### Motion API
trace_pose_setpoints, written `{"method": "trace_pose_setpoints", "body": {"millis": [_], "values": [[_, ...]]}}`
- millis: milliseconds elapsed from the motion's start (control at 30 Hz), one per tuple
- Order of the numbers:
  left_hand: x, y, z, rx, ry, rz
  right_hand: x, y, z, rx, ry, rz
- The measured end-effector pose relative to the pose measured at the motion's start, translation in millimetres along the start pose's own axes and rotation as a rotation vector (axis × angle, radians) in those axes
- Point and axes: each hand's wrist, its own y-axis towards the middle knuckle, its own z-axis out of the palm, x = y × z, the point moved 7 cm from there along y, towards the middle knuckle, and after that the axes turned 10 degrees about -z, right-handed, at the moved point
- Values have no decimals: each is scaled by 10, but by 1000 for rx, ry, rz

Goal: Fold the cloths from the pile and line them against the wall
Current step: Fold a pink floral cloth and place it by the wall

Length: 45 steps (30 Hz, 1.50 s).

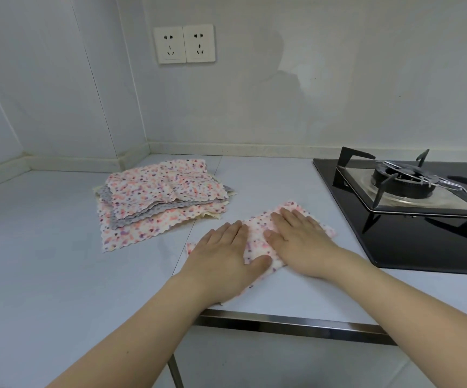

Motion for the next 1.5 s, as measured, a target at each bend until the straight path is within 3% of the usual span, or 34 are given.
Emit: {"method": "trace_pose_setpoints", "body": {"millis": [200, 400, 533, 800, 1000, 1267, 1500], "values": [[42, -22, -38, -15, -12, -3, -142, 80, -34, 61, 12, 50], [148, 27, -202, -188, -94, -102, -414, 340, -285, 20, 54, 126], [202, 34, -252, -240, -130, -126, -612, 578, -411, 23, 168, 102], [83, 251, -368, -113, -145, -116, -733, 712, -530, 152, 429, 17], [-445, 744, -376, -179, -380, -69, -859, 686, -536, 209, 786, 2], [-534, 904, -188, -317, -241, -84, -966, 661, -491, 98, 889, -30], [-440, 1021, -143, -149, -247, -248, -976, 652, -495, -15, 873, -80]]}}
